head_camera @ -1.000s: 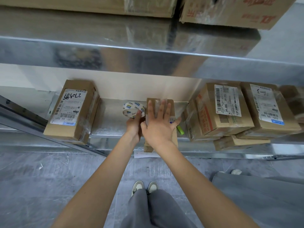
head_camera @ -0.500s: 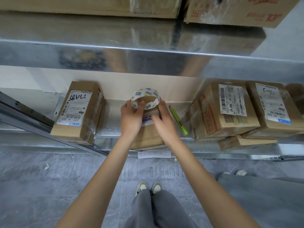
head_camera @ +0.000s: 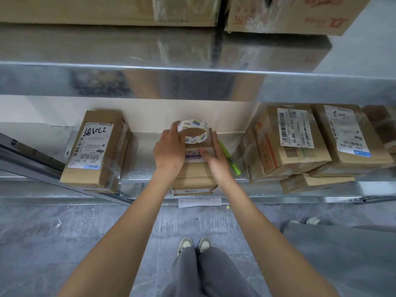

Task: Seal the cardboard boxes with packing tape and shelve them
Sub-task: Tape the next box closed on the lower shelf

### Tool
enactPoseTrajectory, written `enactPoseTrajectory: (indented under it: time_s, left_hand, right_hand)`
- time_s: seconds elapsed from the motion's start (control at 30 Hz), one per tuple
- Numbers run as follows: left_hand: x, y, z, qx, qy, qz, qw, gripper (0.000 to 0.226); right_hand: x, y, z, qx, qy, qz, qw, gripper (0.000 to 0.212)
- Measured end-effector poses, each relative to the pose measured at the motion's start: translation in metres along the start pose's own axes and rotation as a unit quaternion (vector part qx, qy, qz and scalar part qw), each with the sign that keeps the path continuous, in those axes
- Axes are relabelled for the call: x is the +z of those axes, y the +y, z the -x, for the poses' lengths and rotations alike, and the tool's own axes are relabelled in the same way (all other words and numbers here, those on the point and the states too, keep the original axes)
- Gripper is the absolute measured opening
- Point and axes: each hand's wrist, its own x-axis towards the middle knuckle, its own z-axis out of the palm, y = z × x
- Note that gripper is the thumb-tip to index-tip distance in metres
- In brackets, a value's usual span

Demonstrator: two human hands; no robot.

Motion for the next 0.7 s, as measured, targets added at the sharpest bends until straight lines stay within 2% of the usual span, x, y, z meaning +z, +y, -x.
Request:
enactPoseTrajectory:
  time_s: [0.07, 0.13, 0.2, 0.27, 0.4, 0.5, 0.6, 0.7]
  left_hand:
    - [-0.006, -0.008, -0.001, 0.018, 0.013, 0.045, 0.999, 0.036]
    - [-0.009, -0.01, 0.002, 0.023, 0.018, 0.069, 0.997, 0.036]
    - [-0.01, -0.008, 0.004, 0.028, 0.02, 0.076, 0.997, 0.036]
    - [-0.009, -0.008, 0.004, 0.033, 0.02, 0.069, 0.997, 0.036]
    - [-0.008, -0.008, 0.001, 0.041, 0.012, 0.045, 0.998, 0.037]
    - [-0.009, -0.005, 0.001, 0.063, 0.023, 0.102, 0.992, 0.038]
    - [-0.017, -0.001, -0.003, 0.147, 0.037, 0.104, 0.983, 0.052]
    - [-0.027, -0.001, -0.007, 0.219, 0.014, 0.019, 0.975, 0.065]
  right_hand:
    - [-0.001, 0.002, 0.0, -0.013, 0.004, 0.026, 1.0, 0.072]
    - [-0.001, 0.005, -0.003, -0.049, 0.016, 0.13, 0.99, 0.068]
    - [0.001, 0.006, -0.004, -0.101, 0.025, 0.334, 0.937, 0.061]
    - [0.003, 0.005, -0.004, -0.139, 0.036, 0.46, 0.876, 0.056]
    - [0.004, 0.004, -0.005, -0.123, 0.021, 0.497, 0.859, 0.066]
    - [0.004, 0.001, -0.003, -0.112, 0.019, 0.511, 0.852, 0.071]
    - [0.004, -0.002, -0.001, -0.112, 0.02, 0.51, 0.852, 0.07]
    - [0.004, -0.002, -0.002, -0.114, 0.021, 0.507, 0.854, 0.069]
